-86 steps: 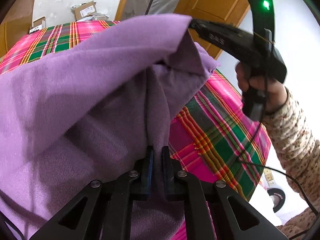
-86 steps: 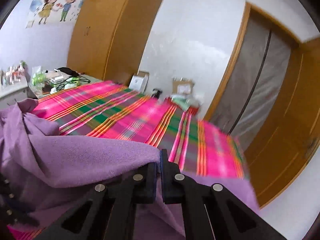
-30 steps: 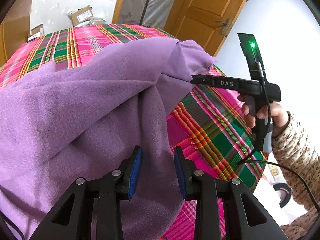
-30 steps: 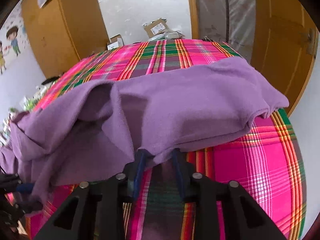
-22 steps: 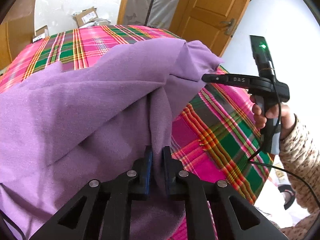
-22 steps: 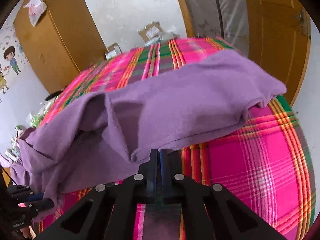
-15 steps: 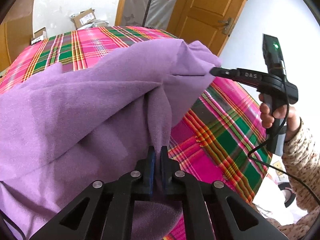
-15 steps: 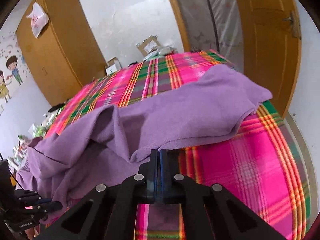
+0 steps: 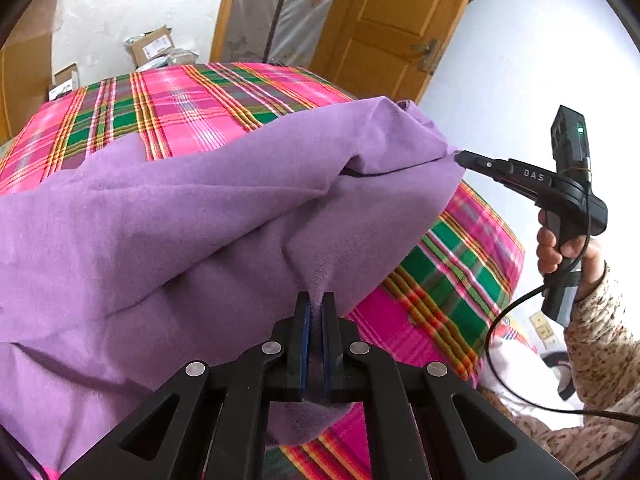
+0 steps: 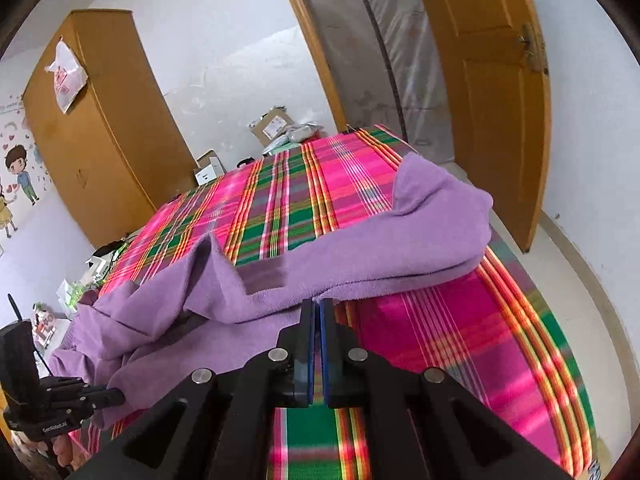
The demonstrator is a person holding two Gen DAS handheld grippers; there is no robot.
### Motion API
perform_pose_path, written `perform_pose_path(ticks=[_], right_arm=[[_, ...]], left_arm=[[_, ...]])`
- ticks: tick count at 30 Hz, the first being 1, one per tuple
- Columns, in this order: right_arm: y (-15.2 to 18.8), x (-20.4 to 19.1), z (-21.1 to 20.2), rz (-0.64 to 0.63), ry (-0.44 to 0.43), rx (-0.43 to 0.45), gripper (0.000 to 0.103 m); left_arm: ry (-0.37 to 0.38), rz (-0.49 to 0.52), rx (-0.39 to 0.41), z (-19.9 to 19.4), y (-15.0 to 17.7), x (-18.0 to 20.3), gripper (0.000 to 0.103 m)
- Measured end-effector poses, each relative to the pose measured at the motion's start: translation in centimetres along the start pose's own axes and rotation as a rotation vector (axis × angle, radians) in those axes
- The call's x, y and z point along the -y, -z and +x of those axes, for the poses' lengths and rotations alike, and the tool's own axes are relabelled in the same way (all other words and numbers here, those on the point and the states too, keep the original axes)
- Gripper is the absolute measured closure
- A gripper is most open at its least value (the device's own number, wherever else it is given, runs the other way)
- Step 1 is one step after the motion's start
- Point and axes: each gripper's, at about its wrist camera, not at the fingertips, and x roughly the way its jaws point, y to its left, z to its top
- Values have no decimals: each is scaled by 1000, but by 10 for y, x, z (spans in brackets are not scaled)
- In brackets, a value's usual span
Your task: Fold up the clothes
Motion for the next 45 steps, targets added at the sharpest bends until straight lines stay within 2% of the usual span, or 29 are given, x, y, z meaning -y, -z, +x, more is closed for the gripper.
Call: perform_pose_path(ticks=[4, 6, 10, 12, 15, 17, 21, 23, 25, 28, 29, 31, 36, 42, 45], right_arm=[[16, 5, -9, 13, 34, -19, 101], [24, 7, 0, 15, 38, -69, 101], [25, 5, 6, 6, 68, -94, 100], [21, 0, 6, -11, 79, -94, 99], [14, -10, -2, -69, 101, -84, 98], [9, -16, -7, -104, 119, -79, 98], [-3, -47, -12, -219, 67, -62, 96], [-8, -64, -14, -278, 40, -54, 90], [-13, -79, -13, -326, 8, -52, 85], [-15, -105, 3, -382, -63, -79, 82], [-14, -114, 9, -401, -88, -90, 82], [-11, -130, 19, -442, -123, -115, 81], [-2, -170, 43, -545, -209, -180, 73], [9, -218, 73, -667, -314, -258, 72], [10, -220, 80, -670, -317, -279, 72]], left_arm=[[7, -2, -15, -2, 5, 1, 98], [11, -2, -31, -1, 6, 0, 98], [17, -19, -26, -11, 7, -6, 96], [4, -33, -5, -22, 7, -12, 90], [-32, -55, 46, -44, 5, -25, 88], [-50, -84, 85, -62, 3, -39, 82], [-188, -131, 148, -96, -4, -75, 79], [-249, -175, 185, -113, -9, -97, 78], [-304, -263, 222, -133, -13, -125, 78], [-334, -328, 257, -149, -15, -153, 75], [-346, -340, 260, -151, -16, -160, 69], [-378, -359, 255, -150, -17, -172, 66], [-359, -387, 208, -136, -26, -201, 66], [-340, -408, 174, -124, -33, -228, 65], [-351, -402, 137, -116, -39, -240, 65]])
